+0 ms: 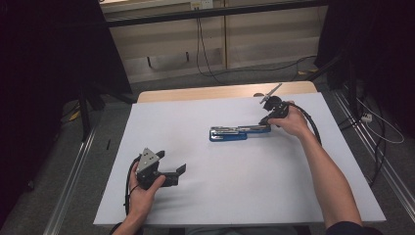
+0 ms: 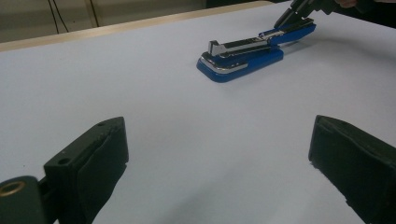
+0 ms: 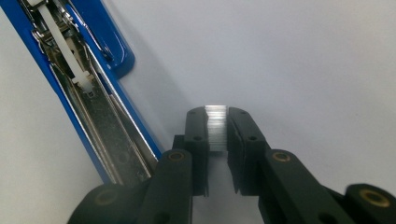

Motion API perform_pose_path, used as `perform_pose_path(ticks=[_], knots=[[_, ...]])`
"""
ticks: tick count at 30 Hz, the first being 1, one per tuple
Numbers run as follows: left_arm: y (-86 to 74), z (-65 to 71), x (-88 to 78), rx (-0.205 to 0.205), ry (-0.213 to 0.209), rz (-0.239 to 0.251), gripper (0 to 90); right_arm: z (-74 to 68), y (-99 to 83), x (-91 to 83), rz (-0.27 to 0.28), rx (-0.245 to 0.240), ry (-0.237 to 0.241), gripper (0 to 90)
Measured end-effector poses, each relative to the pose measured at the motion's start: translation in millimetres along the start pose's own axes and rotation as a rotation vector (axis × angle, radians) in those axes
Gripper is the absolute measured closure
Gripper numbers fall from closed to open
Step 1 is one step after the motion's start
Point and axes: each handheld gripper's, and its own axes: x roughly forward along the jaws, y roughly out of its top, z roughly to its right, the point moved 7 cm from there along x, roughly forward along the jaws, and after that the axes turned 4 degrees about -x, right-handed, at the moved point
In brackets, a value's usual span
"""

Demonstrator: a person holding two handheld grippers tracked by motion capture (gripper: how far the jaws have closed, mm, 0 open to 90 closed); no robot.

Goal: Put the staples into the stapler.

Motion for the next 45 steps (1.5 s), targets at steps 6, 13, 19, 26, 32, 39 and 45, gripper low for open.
perform_pose_path(ticks=[6,13,19,26,32,39,45], knots=[[0.1,0.0,-0.1,0.0,0.0,0.001,5.0,3.9,0.1,-6.4,0.027,0.011,-0.029,79.3],[0.4,0.5,-0.8,-0.003,-0.001,0.004,4.9,6.0,0.3,-12.6,0.058,0.033,-0.046,79.3],[1.0,-0.1,-1.7,0.002,0.0,0.009,4.9,5.5,3.3,-17.9,0.089,0.035,-0.06,79.3],[0.9,-0.1,-1.8,0.002,0.001,0.008,4.9,5.5,5.4,-22.6,0.124,0.05,-0.067,79.3],[1.0,0.0,-1.7,0.001,0.001,0.009,4.9,3.5,7.1,-26.0,0.147,0.037,-0.069,79.3],[1.0,-0.4,-2.2,-0.001,0.004,0.008,5.0,-1.0,10.9,-30.1,0.173,0.031,-0.064,79.3],[1.1,-0.4,-2.3,-0.001,0.004,0.008,5.0,-4.5,14.2,-32.4,0.19,0.024,-0.064,79.3]])
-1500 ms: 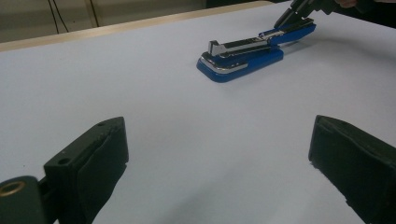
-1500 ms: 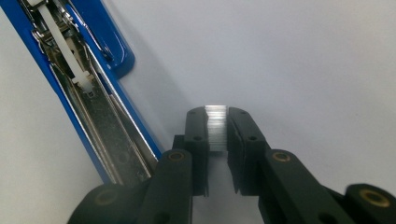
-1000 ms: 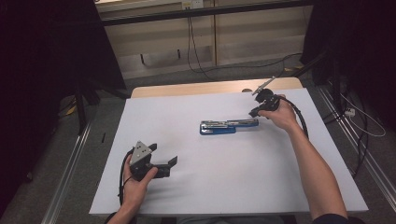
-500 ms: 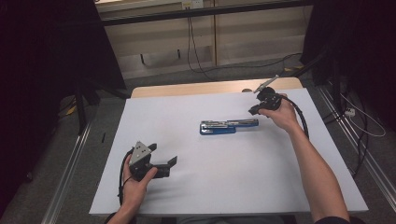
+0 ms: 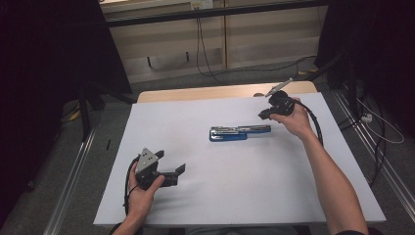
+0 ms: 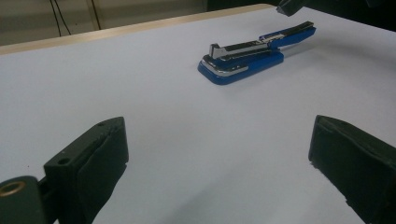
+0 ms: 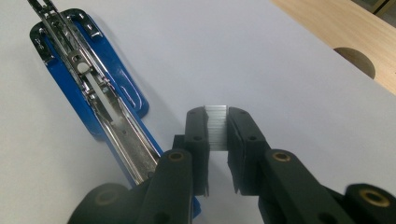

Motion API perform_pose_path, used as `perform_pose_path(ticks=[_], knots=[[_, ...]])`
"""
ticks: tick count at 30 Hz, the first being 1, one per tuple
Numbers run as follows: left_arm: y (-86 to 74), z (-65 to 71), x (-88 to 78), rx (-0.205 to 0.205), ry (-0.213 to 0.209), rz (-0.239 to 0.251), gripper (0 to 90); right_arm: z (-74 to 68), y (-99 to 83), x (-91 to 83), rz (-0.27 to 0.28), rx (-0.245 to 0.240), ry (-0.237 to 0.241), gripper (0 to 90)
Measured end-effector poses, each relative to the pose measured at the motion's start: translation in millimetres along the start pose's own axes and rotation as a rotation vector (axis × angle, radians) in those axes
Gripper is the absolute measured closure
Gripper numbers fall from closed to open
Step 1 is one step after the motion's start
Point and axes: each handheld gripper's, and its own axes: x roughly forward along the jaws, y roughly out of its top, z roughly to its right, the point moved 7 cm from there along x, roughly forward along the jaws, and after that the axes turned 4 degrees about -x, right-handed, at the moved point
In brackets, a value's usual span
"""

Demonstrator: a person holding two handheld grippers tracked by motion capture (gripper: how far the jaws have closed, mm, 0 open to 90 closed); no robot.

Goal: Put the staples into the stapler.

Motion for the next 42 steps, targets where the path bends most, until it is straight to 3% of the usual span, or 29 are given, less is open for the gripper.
perform_pose_path(ticks=[42], knots=[[0.5,-0.4,-1.0,-0.007,0.001,0.006,4.9,-37.0,24.0,1.0,0.057,-0.099,0.072,79.3]])
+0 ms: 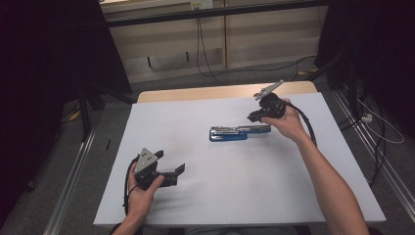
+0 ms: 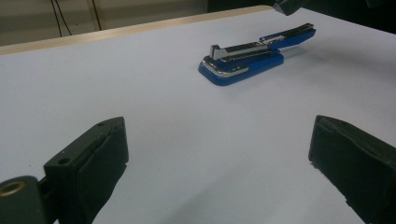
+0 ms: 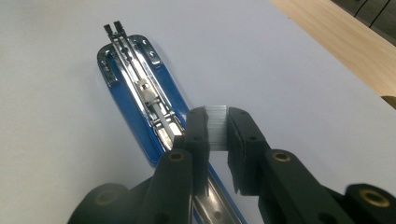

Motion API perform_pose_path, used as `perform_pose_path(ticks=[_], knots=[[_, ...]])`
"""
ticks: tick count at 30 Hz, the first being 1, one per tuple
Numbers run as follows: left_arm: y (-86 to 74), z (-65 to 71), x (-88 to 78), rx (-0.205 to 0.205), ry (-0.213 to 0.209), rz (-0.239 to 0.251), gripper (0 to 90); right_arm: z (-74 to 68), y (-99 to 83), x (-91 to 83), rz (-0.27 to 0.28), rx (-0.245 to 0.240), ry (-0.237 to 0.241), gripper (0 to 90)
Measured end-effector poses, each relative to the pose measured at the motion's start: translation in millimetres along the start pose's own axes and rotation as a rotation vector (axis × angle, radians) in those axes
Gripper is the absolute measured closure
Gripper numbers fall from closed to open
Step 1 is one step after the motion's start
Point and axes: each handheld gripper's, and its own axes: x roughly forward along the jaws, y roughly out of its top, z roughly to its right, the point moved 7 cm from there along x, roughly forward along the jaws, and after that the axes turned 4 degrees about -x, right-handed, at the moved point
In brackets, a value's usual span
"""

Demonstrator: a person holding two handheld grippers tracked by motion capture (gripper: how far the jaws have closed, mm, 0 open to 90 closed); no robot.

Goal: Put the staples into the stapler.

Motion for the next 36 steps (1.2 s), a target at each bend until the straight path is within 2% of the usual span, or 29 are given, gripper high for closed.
perform_pose_path(ticks=[10,26,36], knots=[[0.2,0.4,0.0,0.001,-0.002,0.002,5.0,-7.7,5.0,4.0,0.001,-0.034,0.017,79.3],[0.2,0.4,-0.2,0.001,-0.001,0.002,5.0,-18.1,14.6,11.3,0.01,-0.064,0.058,79.4],[0.3,0.6,-0.1,0.001,-0.002,0.003,4.9,-21.5,19.7,14.8,0.011,-0.078,0.066,79.4]])
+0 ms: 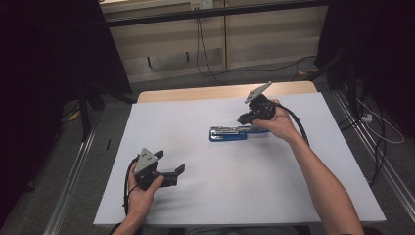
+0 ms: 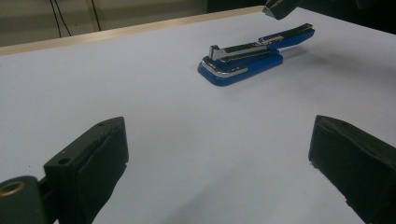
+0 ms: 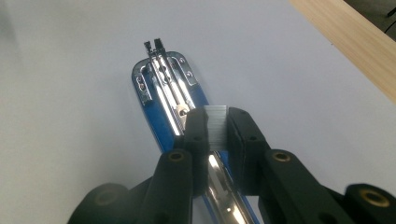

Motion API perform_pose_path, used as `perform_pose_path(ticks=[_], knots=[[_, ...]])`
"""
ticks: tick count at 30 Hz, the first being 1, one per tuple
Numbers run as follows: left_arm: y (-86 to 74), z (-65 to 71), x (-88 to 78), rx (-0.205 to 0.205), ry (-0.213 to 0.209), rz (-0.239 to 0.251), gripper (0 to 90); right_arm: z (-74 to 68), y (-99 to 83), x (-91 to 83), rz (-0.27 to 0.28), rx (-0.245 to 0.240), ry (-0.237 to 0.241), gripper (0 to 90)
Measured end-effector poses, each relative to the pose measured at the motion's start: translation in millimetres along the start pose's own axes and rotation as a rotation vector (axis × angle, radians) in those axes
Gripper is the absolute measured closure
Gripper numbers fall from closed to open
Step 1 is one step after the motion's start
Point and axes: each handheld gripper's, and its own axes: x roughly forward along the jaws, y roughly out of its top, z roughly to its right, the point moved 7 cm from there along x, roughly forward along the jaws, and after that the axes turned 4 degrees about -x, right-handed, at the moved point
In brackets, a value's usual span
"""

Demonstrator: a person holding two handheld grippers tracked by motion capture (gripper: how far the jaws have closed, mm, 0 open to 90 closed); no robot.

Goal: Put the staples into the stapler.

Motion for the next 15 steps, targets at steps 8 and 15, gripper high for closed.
perform_pose_path(ticks=[8,15], knots=[[-0.1,0.0,-0.2,-0.002,0.002,-0.001,4.9,-1.8,3.9,3.5,0.01,-0.007,0.007,79.3],[0.0,-0.3,-0.7,-0.001,0.002,0.0,5.0,-4.2,8.9,6.9,0.02,-0.008,0.012,79.3]])
